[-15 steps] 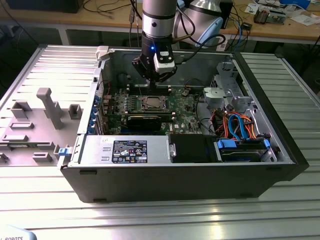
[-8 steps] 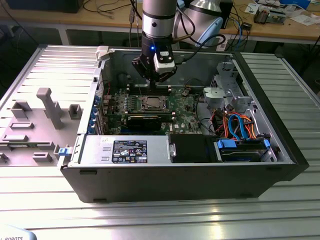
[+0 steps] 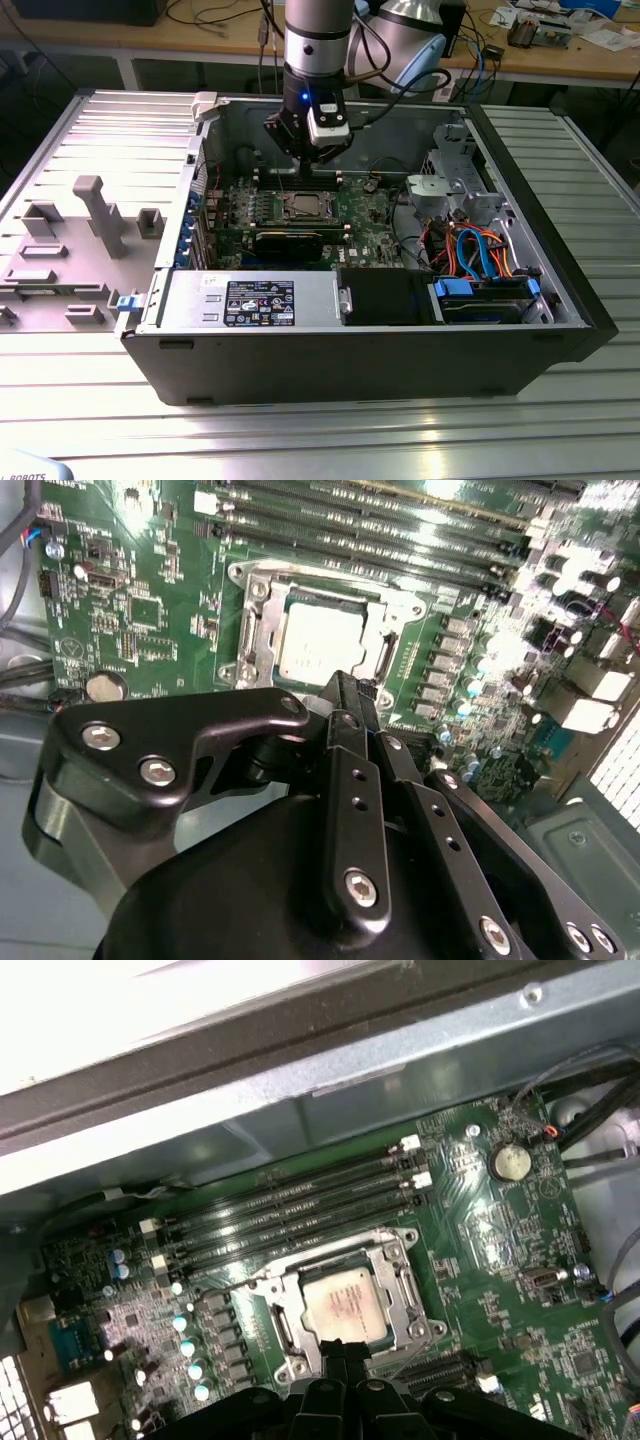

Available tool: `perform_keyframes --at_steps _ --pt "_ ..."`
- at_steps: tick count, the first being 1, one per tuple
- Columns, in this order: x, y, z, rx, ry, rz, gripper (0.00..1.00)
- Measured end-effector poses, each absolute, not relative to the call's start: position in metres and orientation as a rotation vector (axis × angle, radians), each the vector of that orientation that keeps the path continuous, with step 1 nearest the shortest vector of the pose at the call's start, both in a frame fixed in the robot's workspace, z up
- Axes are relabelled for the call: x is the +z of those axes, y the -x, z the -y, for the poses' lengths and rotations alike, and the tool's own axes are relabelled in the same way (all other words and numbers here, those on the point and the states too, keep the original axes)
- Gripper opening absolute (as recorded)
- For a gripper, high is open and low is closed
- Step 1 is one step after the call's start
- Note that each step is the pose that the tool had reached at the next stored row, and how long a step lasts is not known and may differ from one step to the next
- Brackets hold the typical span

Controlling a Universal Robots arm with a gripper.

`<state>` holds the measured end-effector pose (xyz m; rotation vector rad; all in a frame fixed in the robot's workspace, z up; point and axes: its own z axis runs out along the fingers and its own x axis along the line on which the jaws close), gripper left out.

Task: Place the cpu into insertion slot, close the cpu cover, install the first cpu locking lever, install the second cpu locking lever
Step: 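Install the first cpu locking lever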

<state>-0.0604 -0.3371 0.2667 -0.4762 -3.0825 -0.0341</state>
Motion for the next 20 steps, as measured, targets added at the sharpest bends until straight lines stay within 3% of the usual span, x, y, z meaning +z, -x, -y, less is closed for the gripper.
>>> perform_keyframes --at_steps 20 --pt "0.2654 0.0605 0.3371 -0.038 0.229 3.116 0.11"
